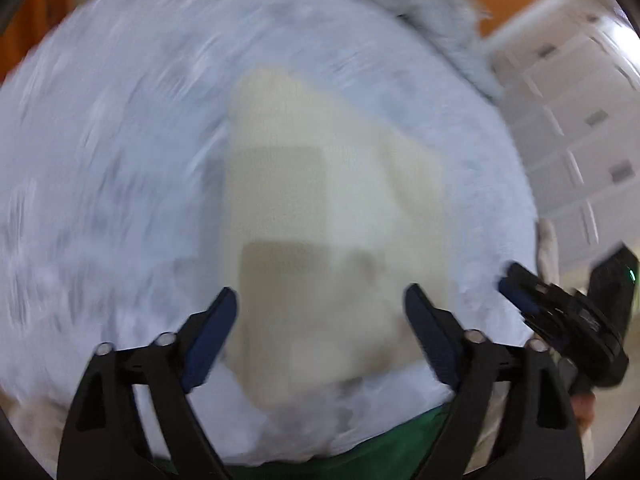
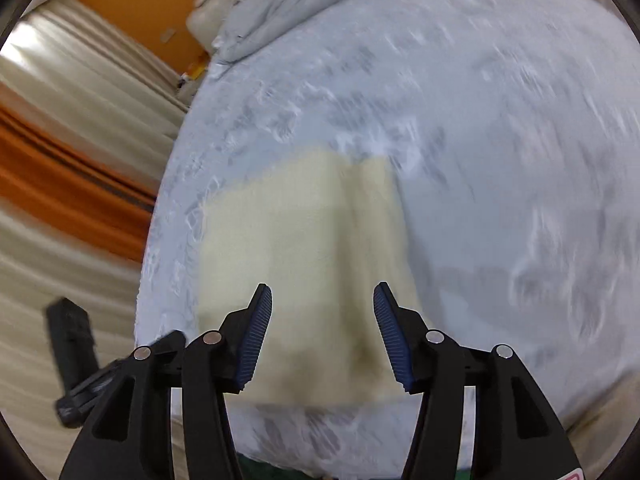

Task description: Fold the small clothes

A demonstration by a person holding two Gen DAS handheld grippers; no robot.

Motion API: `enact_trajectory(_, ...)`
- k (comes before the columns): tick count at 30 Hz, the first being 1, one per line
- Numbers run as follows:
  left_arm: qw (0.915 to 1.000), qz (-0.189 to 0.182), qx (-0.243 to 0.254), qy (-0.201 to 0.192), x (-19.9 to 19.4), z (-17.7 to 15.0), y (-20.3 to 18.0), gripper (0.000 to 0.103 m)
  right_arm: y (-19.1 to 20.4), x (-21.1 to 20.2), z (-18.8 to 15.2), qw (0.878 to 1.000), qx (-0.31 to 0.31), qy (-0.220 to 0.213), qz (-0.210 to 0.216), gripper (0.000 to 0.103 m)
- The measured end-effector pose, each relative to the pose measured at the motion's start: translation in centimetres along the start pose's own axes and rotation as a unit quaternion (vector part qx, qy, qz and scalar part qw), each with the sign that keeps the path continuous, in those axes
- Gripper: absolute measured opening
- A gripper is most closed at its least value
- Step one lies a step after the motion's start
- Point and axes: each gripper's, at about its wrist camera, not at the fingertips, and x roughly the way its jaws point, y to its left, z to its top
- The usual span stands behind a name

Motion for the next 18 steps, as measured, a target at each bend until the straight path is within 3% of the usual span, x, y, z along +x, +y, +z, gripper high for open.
enact_trajectory(5,0.9990,-0.006,0.013,-0.043,-2.2,-2.6,0.4,0.082,2.1,-0.3,-2.1,0.996,-0.083,0.014,-0.019,0.047)
enact_trajectory(7,0.9983,0.007,0.026,-0.053,-2.4,-2.8,-0.4,0.082,2.9,0.3,-2.2,0.994,-0.104,0.019,-0.024,0.039)
enact_trajectory(10,0.9955,0.049,0.052,-0.061,-1.3,-2.6,-1.6,0.082,2.8,3.2,-2.8,0.990,-0.118,0.055,-0.053,0.026)
enact_trajectory(11,0.9949,0.058,0.057,-0.059,-1.3,-2.6,-1.7,0.082,2.1,5.2,-3.3,0.986,-0.119,0.082,-0.084,0.024)
enact_trajectory(13,0.9938,0.073,0.066,-0.053,-0.6,-2.6,-2.1,0.082,0.4,8.0,-4.2,0.982,-0.099,0.127,-0.100,0.024)
enact_trajectory(18,0.9885,0.103,0.091,-0.063,-1.0,-3.4,-3.0,0.082,2.3,4.9,-4.6,0.984,-0.116,0.077,-0.107,0.025)
